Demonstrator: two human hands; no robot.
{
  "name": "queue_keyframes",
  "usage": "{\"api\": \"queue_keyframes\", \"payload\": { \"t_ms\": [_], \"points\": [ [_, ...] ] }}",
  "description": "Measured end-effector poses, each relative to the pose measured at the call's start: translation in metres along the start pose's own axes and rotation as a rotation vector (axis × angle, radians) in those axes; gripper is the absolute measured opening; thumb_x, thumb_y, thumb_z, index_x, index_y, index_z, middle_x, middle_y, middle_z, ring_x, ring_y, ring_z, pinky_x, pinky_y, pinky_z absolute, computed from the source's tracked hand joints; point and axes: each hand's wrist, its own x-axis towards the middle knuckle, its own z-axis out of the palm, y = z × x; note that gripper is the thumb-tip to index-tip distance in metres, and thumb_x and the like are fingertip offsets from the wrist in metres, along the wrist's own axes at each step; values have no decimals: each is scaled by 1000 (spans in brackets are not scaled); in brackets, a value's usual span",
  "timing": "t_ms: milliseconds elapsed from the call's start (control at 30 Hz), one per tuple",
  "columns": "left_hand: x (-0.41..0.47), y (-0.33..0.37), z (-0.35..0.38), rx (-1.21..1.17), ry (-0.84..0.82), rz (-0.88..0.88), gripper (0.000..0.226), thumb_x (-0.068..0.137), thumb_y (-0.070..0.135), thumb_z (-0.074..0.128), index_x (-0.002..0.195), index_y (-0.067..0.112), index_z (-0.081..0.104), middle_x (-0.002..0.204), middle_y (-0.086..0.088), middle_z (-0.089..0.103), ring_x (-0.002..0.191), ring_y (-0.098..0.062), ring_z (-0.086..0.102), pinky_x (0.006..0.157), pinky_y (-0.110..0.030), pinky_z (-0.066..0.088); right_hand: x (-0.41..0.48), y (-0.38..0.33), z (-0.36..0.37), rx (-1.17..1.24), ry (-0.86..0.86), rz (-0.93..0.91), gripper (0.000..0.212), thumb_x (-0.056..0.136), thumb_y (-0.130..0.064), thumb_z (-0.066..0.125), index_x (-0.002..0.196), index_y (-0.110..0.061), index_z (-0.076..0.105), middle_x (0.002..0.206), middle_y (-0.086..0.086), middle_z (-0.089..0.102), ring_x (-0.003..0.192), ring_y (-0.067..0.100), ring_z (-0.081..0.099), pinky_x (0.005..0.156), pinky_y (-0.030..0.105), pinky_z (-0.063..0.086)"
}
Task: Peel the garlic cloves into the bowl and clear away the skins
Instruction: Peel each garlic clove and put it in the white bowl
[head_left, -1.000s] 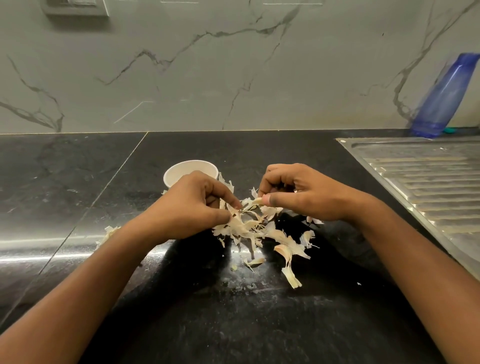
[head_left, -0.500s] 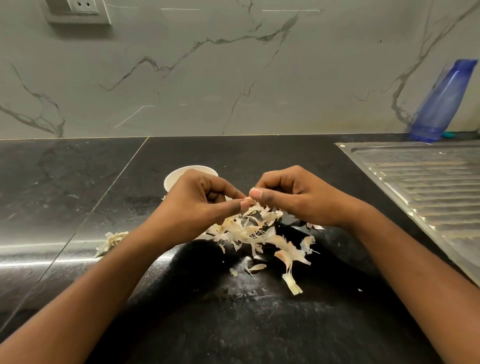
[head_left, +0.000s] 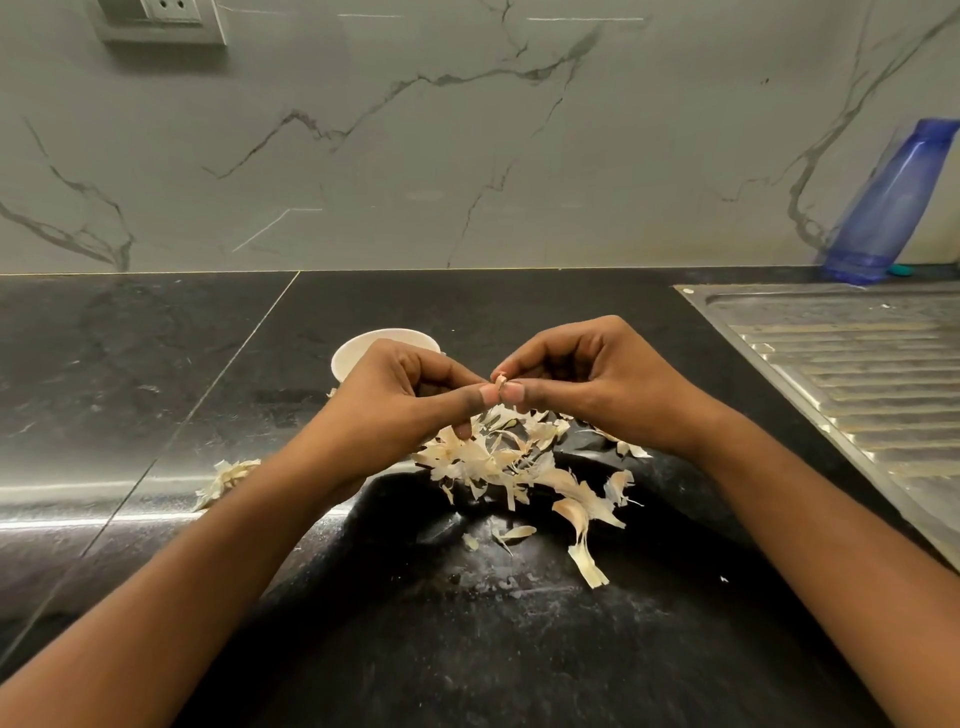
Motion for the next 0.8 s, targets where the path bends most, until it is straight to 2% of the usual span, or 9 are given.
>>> {"api": "queue_keyframes", "payload": {
  "t_ms": [100, 200, 400, 600, 800],
  "points": [
    [-1, 0, -1, -3, 70, 45, 22, 79, 33, 87, 88, 14, 84, 73, -14, 74, 56, -22, 53, 49, -26, 42, 0, 0, -1, 23, 5, 8, 21, 94, -14, 79, 112, -5, 76, 96, 7, 81, 88, 22, 79, 79, 27, 62],
    [-2, 2, -2, -61, 51, 8, 15, 86, 21, 82, 91, 7, 81, 74, -13, 75, 54, -19, 60, 47, -25, 47, 0, 1, -1, 35, 3, 15, 19, 93, -10, 79, 111, -3, 75, 95, 9, 81, 87, 24, 80, 78, 28, 62],
    [-2, 4, -1, -183, -32, -70, 19, 90, 9, 74, 102, -4, 79, 90, -26, 77, 76, -31, 76, 67, -28, 65, 0, 1, 2, -43, -5, -42, 18, 92, -12, 81, 108, -4, 79, 94, 7, 81, 85, 24, 79, 79, 29, 64],
    [-3, 5, -2, -289, -67, -145, 29, 84, 12, 75, 106, -7, 78, 99, -29, 76, 85, -33, 77, 75, -30, 66, 0, 1, 2, -70, 21, -108, 19, 92, -10, 81, 109, -2, 80, 98, 5, 82, 90, 23, 80, 83, 36, 66],
    [-4, 6, 2, -320, -38, -153, 17, 87, 6, 73, 97, -7, 79, 93, -30, 76, 76, -28, 77, 68, -26, 65, 0, 0, 4, -176, 30, -173, 17, 92, -12, 82, 107, -5, 82, 96, 1, 82, 87, 20, 80, 79, 43, 67]
  ]
}}
